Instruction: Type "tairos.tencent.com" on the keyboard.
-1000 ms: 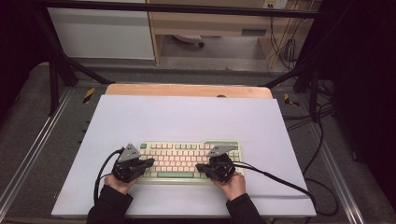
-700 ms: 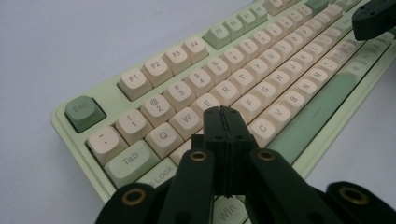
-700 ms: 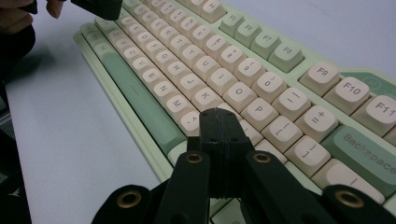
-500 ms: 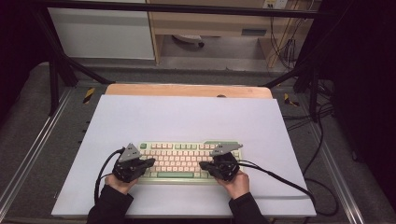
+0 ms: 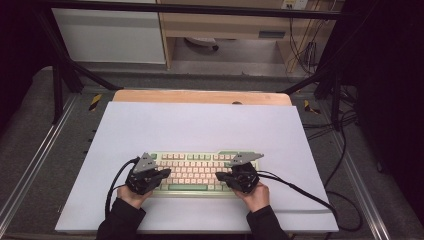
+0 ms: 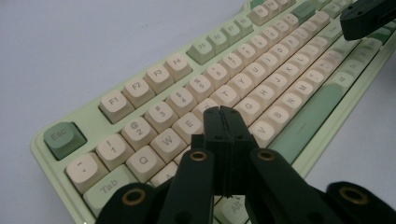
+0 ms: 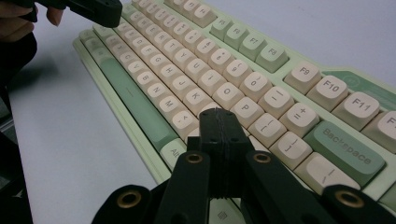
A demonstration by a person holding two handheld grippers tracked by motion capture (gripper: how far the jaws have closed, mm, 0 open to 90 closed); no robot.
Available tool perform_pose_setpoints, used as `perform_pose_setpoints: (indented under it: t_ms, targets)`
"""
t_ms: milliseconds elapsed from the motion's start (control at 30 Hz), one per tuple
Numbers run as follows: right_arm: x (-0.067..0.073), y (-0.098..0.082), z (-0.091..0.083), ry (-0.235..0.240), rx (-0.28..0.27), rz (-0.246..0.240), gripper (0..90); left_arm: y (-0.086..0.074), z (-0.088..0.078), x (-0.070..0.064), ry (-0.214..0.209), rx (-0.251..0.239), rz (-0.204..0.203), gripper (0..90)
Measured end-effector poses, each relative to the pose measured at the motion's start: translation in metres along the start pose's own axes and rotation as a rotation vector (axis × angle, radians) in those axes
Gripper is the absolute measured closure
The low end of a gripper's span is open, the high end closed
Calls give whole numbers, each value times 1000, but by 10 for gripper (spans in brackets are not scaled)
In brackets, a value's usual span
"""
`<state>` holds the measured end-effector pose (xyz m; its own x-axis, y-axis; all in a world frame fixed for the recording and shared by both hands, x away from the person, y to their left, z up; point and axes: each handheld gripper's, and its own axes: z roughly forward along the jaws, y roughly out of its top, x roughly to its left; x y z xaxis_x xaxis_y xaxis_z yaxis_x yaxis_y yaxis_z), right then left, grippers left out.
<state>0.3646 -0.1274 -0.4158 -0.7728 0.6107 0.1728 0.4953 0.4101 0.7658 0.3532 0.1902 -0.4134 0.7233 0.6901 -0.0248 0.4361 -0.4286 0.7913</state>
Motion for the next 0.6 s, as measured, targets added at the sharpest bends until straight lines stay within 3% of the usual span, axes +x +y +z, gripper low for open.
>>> perform_pose_setpoints:
  t_ms: [600]
  targets:
    - [0, 0, 0, 5, 4, 2, 900, 21, 23, -13, -8, 26, 37, 900]
